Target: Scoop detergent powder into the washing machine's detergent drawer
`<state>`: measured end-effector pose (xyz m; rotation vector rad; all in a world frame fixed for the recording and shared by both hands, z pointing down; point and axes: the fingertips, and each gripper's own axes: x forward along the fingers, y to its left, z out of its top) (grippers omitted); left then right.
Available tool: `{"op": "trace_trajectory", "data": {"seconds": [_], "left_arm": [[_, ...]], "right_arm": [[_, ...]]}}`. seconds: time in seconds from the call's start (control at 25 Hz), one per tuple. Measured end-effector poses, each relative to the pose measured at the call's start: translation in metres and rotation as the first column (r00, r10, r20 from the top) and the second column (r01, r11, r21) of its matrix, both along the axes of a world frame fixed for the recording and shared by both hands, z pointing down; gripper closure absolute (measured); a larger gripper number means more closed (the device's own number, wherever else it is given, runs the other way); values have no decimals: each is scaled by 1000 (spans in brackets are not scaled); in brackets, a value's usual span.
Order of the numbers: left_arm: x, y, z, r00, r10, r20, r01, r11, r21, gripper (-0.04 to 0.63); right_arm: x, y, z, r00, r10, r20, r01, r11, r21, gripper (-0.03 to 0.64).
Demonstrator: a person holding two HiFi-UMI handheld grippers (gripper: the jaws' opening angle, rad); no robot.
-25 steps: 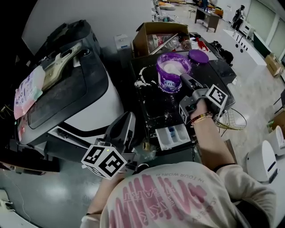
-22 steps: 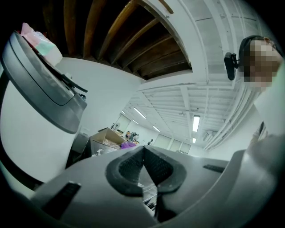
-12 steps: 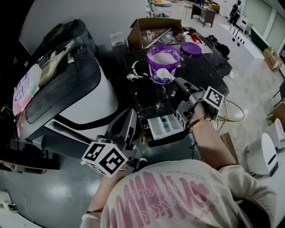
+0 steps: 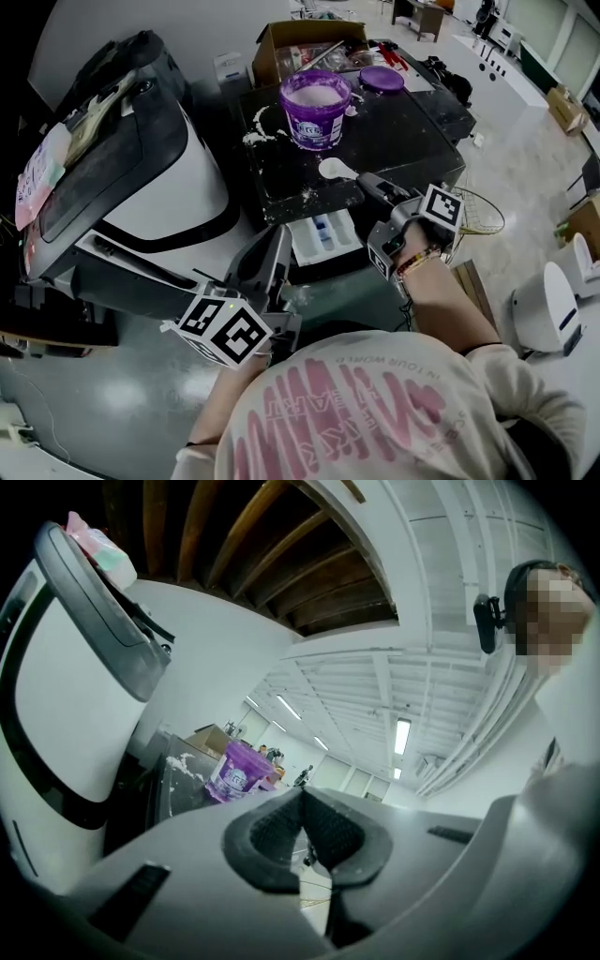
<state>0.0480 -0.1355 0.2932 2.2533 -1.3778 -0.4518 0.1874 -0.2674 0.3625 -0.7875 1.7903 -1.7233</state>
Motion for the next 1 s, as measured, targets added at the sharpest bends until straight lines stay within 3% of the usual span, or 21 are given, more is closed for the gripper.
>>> {"op": "trace_trajectory", "data": {"seconds": [0.44, 0.72, 1.0], "left_arm": [[41, 31, 30, 999, 37, 8, -37, 997, -64, 592], [35, 35, 38, 998, 61, -16, -63, 993, -99, 592], [2, 25, 44, 992, 114, 49, -107, 987, -119, 593]], "right_arm": [[34, 46, 39, 1000, -23, -19, 22, 998, -56, 617], [25, 66, 66, 998, -46, -46, 40, 993, -114, 617], [17, 73, 72, 997, 13, -73, -23, 991, -130, 617]]}}
